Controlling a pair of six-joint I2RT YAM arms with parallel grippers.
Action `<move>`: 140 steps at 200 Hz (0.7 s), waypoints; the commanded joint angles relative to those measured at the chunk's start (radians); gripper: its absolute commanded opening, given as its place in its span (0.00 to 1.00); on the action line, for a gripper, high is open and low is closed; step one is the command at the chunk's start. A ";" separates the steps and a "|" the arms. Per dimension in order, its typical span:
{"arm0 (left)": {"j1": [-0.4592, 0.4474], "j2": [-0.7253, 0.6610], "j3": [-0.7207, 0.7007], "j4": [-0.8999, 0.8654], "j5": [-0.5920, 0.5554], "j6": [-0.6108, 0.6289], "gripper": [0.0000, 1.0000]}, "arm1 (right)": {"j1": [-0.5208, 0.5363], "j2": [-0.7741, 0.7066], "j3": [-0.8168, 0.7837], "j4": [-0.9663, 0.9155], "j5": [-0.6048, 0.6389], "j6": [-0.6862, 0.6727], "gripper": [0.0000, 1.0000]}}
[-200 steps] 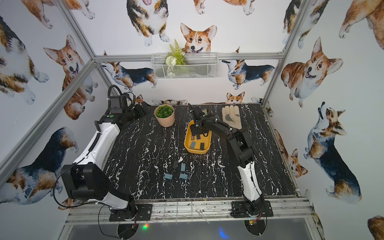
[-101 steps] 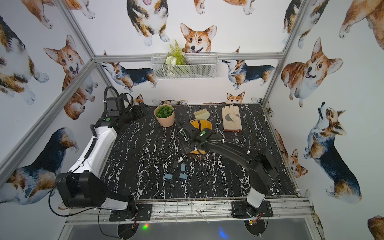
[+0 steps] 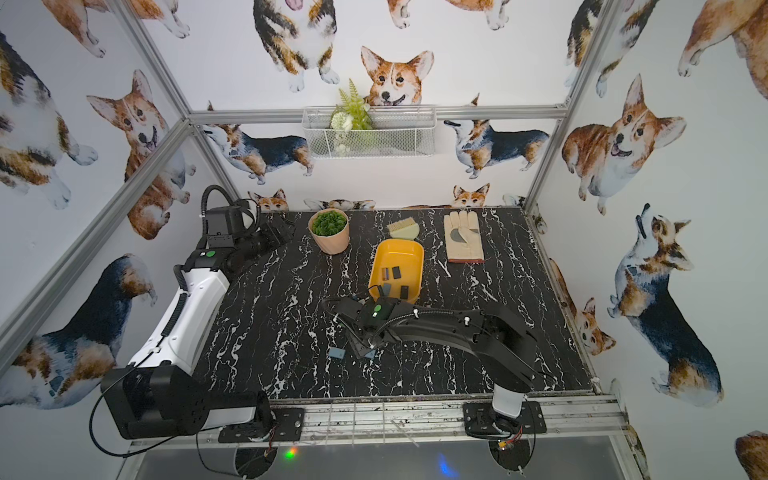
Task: Put the eraser in the storage box
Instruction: Pick up the eraser from the center of the board.
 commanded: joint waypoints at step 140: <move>0.038 -0.002 -0.029 0.033 0.040 0.011 1.00 | -0.069 0.165 0.032 0.095 -0.045 0.033 0.64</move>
